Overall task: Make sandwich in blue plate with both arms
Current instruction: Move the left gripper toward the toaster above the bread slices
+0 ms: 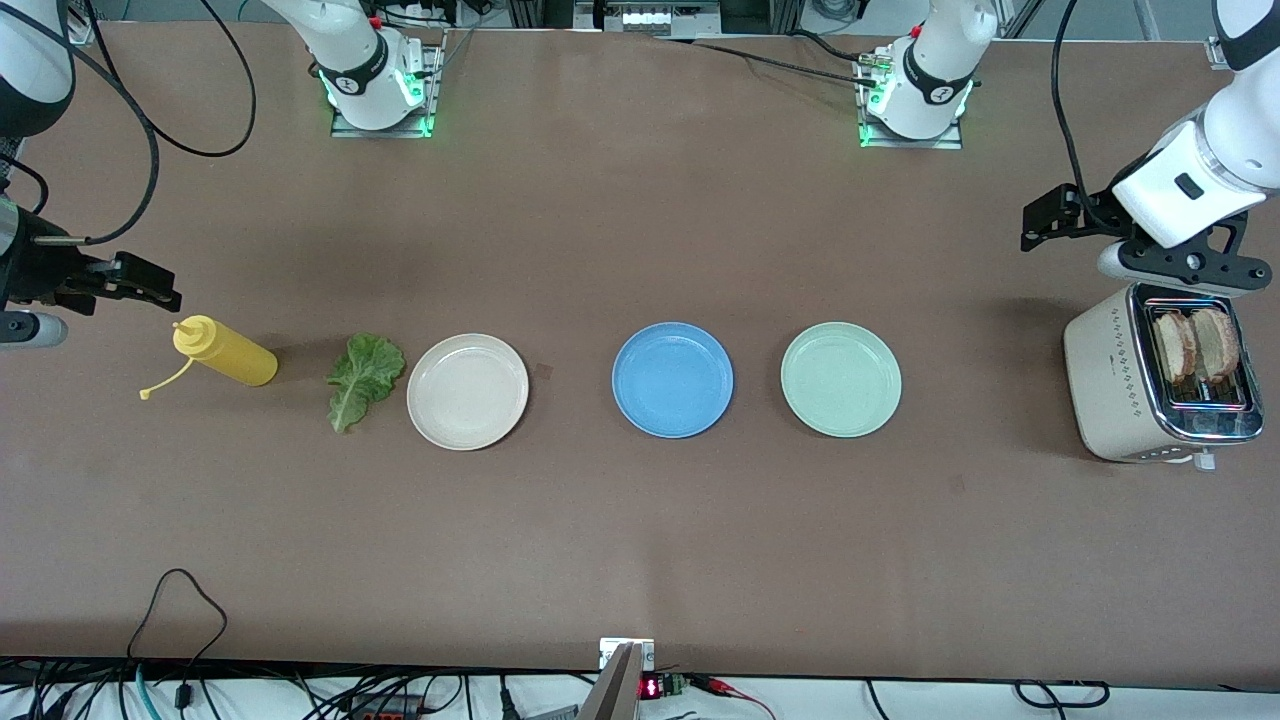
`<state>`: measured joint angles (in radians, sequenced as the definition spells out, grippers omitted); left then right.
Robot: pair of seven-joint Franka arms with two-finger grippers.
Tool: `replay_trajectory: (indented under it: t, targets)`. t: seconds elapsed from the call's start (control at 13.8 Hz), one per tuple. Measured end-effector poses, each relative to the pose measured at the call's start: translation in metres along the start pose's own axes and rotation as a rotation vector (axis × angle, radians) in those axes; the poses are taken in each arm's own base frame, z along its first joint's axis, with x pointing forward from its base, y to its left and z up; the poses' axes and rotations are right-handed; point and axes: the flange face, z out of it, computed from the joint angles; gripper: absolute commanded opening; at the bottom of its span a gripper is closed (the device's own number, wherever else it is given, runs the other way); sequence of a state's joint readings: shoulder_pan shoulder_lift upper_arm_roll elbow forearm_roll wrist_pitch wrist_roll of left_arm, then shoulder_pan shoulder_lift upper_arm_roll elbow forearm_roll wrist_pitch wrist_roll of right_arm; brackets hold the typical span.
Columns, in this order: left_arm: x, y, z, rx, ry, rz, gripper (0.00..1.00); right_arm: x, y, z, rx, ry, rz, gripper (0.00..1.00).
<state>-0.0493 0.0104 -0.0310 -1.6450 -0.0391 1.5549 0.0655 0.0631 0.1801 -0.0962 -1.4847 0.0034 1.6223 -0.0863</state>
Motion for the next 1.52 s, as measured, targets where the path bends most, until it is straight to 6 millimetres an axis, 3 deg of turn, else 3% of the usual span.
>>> replay_trajectory:
  t: [0.29,0.65,0.94,1.16,1.52]
  targets:
    - [-0.001,-0.002,0.002,-0.001,-0.015,-0.005,1.00,0.000,-0.002,0.001,0.000,-0.003,-0.004,1.00]
    - [0.012,-0.019,0.030,-0.004,-0.078,-0.034,1.00,0.009,-0.004,0.024,0.000,-0.045,-0.009,1.00]
    - [0.020,-0.086,0.056,0.201,-0.137,-0.074,1.00,0.014,-0.007,0.041,0.001,-0.079,-0.014,1.00]
    - [0.034,-0.111,0.073,0.287,-0.125,-0.055,0.93,0.014,-0.013,0.046,0.001,-0.099,-0.023,1.00]
    - [0.045,-0.172,0.137,0.278,-0.132,-0.037,0.83,0.014,-0.014,0.053,0.002,-0.128,-0.025,1.00]
